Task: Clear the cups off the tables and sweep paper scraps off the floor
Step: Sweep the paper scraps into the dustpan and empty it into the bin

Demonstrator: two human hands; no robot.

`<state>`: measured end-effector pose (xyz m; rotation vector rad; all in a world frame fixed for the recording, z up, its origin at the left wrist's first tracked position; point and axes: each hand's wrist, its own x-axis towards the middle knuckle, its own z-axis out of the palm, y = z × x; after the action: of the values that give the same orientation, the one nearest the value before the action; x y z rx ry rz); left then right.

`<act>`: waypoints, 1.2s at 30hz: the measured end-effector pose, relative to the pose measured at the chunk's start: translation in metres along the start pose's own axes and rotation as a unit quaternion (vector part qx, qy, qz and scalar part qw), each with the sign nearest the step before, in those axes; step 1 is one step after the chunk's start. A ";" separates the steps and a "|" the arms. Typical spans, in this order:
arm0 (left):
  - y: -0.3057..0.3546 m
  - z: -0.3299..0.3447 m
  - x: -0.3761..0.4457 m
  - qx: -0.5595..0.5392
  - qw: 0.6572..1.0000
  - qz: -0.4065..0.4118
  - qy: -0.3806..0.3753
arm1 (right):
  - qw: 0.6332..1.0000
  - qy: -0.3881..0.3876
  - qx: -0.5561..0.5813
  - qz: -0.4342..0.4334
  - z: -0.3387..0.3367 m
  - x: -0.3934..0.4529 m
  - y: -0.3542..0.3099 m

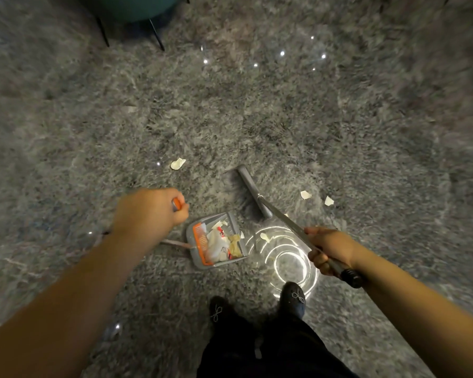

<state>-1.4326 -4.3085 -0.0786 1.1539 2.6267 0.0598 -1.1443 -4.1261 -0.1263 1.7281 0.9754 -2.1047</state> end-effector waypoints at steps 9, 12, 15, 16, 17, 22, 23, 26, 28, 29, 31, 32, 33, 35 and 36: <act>0.108 0.008 0.027 0.032 0.998 0.051 -0.017 | 0.999 0.036 0.032 -0.014 -0.090 -0.014 -0.006; 0.141 0.012 0.035 0.026 0.998 0.060 -0.025 | 0.998 0.049 0.047 -0.016 -0.122 -0.016 -0.007; 0.166 0.014 0.047 0.029 0.998 0.052 -0.032 | 0.995 0.073 0.057 -0.023 -0.151 -0.017 -0.012; 0.173 0.015 0.051 0.030 0.998 0.052 -0.030 | 0.995 0.082 0.058 -0.025 -0.160 -0.016 -0.014; 0.180 0.015 0.054 0.031 0.998 0.052 -0.026 | 0.994 0.090 0.058 -0.025 -0.170 -0.015 -0.016; 0.201 0.017 0.072 0.062 0.997 0.042 -0.011 | 0.991 0.118 0.051 -0.023 -0.212 -0.003 -0.023; 0.201 0.017 0.075 0.065 0.997 0.036 -0.012 | 0.991 0.125 0.049 -0.024 -0.219 0.000 -0.024; 0.197 0.016 0.080 0.074 0.997 0.030 -0.003 | 0.988 0.145 0.036 -0.023 -0.240 0.017 -0.025; 0.195 0.016 0.080 0.073 0.996 0.042 0.008 | 0.987 0.158 0.030 -0.017 -0.251 0.032 -0.027; 0.195 0.017 0.080 0.069 0.996 0.049 0.012 | 0.986 0.162 0.027 -0.013 -0.256 0.039 -0.028; 0.197 0.019 0.078 0.065 0.996 0.060 0.019 | 0.985 0.170 0.023 -0.002 -0.260 0.051 -0.030; 0.198 0.019 0.077 0.065 0.996 0.062 0.020 | 0.985 0.172 0.021 0.004 -0.260 0.055 -0.031; 0.199 0.019 0.077 0.065 0.996 0.059 0.019 | 0.985 0.172 0.014 0.009 -0.258 0.058 -0.032; 0.200 0.017 0.077 0.067 0.996 0.052 0.015 | 0.985 0.170 -0.010 0.015 -0.250 0.063 -0.030; 0.199 0.016 0.077 0.067 0.996 0.054 0.014 | 0.986 0.168 -0.018 0.018 -0.245 0.064 -0.028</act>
<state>-1.3353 -4.1174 -0.0832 1.3481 2.6258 -0.0796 -0.9883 -3.9367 -0.1949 2.1084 1.0497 -1.7961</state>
